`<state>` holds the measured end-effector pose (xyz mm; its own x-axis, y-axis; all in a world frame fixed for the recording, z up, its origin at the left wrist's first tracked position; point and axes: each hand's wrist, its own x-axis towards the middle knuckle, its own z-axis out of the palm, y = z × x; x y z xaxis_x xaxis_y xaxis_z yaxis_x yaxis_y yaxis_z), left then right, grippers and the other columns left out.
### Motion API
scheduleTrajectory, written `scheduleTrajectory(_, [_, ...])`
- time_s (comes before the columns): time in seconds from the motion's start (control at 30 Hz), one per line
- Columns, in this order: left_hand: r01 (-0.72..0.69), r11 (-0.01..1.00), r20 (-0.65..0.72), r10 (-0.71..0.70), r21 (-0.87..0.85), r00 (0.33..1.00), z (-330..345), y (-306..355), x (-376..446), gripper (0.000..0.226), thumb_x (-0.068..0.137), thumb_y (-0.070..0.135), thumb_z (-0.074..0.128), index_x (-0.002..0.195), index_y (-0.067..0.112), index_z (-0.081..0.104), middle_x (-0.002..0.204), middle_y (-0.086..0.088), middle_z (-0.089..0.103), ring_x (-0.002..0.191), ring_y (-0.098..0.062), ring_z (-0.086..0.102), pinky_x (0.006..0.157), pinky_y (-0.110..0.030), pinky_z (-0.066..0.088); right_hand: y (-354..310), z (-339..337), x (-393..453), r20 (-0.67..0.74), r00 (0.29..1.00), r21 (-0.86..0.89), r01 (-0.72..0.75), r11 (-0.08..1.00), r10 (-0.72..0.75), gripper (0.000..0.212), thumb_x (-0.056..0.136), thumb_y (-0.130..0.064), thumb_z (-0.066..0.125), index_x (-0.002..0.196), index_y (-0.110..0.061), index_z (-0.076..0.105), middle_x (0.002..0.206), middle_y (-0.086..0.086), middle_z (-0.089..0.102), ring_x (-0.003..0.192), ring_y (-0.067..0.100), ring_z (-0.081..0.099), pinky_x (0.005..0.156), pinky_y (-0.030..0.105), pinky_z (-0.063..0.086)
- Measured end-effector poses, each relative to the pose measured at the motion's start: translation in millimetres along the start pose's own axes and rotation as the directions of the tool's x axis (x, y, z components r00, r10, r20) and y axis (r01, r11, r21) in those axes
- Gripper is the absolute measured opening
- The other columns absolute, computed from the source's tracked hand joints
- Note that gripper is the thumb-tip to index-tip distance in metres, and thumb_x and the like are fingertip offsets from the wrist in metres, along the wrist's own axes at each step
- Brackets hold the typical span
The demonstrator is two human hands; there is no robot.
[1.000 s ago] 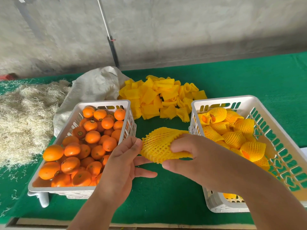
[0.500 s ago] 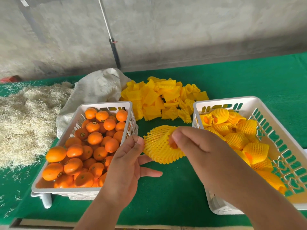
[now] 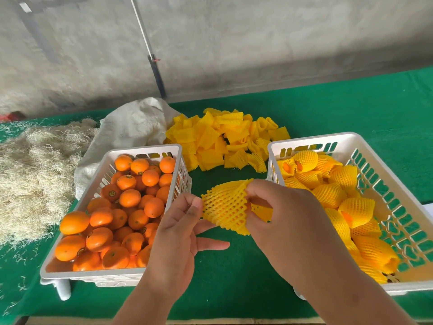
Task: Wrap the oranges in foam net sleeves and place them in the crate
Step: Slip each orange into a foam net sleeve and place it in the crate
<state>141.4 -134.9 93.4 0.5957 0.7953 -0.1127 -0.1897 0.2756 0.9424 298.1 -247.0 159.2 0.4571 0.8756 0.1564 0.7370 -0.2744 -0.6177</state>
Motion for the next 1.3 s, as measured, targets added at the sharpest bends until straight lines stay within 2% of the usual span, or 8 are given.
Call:
scheduleTrajectory(0.13, [0.005, 1.000, 0.006, -0.005, -0.015, 1.000, 0, -1, -2, 0.027, 0.099, 0.039, 0.063, 0.103, 0.012, 0.063, 0.114, -0.021, 0.073, 0.099, -0.033, 0.075, 0.061, -0.043, 0.067, 4, 3, -1, 0.005, 1.000, 0.052, -0.009, 0.999, 0.009, 0.012, 0.094, -0.040, 0.069, 0.106, -0.039, 0.067, 0.082, -0.019, 0.056, 0.058, -0.002, 0.046, 0.052, 0.011, 0.035])
scheduleTrajectory(0.37, [-0.029, 1.000, 0.007, 0.029, 0.002, 1.000, 3, 0, -8, 0.032, 0.098, 0.039, 0.063, 0.101, 0.007, 0.060, 0.112, -0.021, 0.073, 0.094, -0.027, 0.075, 0.062, -0.043, 0.067, 10, 4, -10, -0.062, 0.998, 0.150, -0.013, 0.989, 0.022, 0.014, 0.090, -0.033, 0.073, 0.089, -0.040, 0.061, 0.078, -0.021, 0.065, 0.086, -0.003, 0.060, 0.063, 0.007, 0.044])
scheduleTrajectory(0.47, [-0.085, 0.995, -0.022, 0.086, 0.047, 0.996, 9, 2, -12, 0.022, 0.099, 0.037, 0.061, 0.095, 0.015, 0.064, 0.104, -0.015, 0.073, 0.087, -0.020, 0.074, 0.063, -0.043, 0.066, 14, 6, -15, -0.197, 0.980, 0.067, 0.012, 0.998, 0.001, 0.011, 0.088, -0.027, 0.078, 0.082, -0.030, 0.068, 0.072, -0.005, 0.070, 0.075, 0.024, 0.065, 0.094, 0.039, 0.059])
scheduleTrajectory(0.53, [-0.136, 0.985, -0.055, 0.142, 0.107, 0.988, 13, 4, -14, 0.019, 0.101, 0.035, 0.060, 0.091, 0.020, 0.065, 0.094, -0.004, 0.072, 0.078, -0.012, 0.070, 0.065, -0.046, 0.066, 14, 7, -16, -0.242, 0.970, 0.076, 0.004, 0.997, 0.015, 0.011, 0.088, -0.027, 0.079, 0.082, -0.029, 0.070, 0.076, 0.000, 0.074, 0.097, 0.025, 0.063, 0.104, 0.043, 0.054])
scheduleTrajectory(0.67, [-0.204, 0.952, -0.130, 0.238, 0.229, 0.963, 16, 10, -19, 0.023, 0.100, 0.038, 0.063, 0.089, 0.018, 0.063, 0.084, 0.000, 0.056, 0.074, -0.010, 0.063, 0.070, -0.054, 0.066, 24, 9, -14, -0.242, 0.969, 0.314, 0.024, 0.949, 0.056, 0.009, 0.090, -0.030, 0.072, 0.095, -0.038, 0.072, 0.091, -0.027, 0.073, 0.085, 0.002, 0.070, 0.060, 0.016, 0.054])
scheduleTrajectory(0.8, [-0.220, 0.937, -0.166, 0.270, 0.271, 0.948, 21, 13, -23, 0.026, 0.098, 0.039, 0.067, 0.089, 0.015, 0.063, 0.082, -0.003, 0.045, 0.075, -0.015, 0.053, 0.066, -0.051, 0.066, 32, 17, -14, -0.227, 0.968, 0.658, 0.072, 0.750, 0.105, 0.028, 0.089, -0.007, 0.072, 0.097, -0.034, 0.066, 0.097, -0.014, 0.076, 0.096, 0.004, 0.074, 0.079, 0.008, 0.052])
scheduleTrajectory(1.03, [-0.257, 0.911, -0.178, 0.325, 0.322, 0.929, 27, 13, -26, 0.027, 0.101, 0.039, 0.071, 0.089, 0.017, 0.062, 0.086, 0.003, 0.070, 0.081, -0.015, 0.073, 0.071, -0.048, 0.067, 35, 29, -15, -0.164, 0.984, 0.790, 0.092, 0.606, 0.065, 0.034, 0.089, -0.045, 0.061, 0.120, -0.033, 0.058, 0.107, -0.008, 0.068, 0.106, 0.015, 0.067, 0.088, 0.033, 0.055])
scheduleTrajectory(1.3, [-0.239, 0.905, -0.224, 0.330, 0.353, 0.917, 34, 6, -26, 0.020, 0.092, 0.033, 0.075, 0.085, 0.017, 0.064, 0.082, 0.005, 0.069, 0.080, -0.017, 0.075, 0.072, -0.038, 0.067, 38, 46, -10, -0.179, 0.976, 0.606, 0.009, 0.795, 0.125, 0.079, 0.069, -0.057, 0.090, 0.133, -0.054, 0.044, 0.129, -0.023, 0.048, 0.128, 0.002, 0.049, 0.088, 0.036, 0.063])
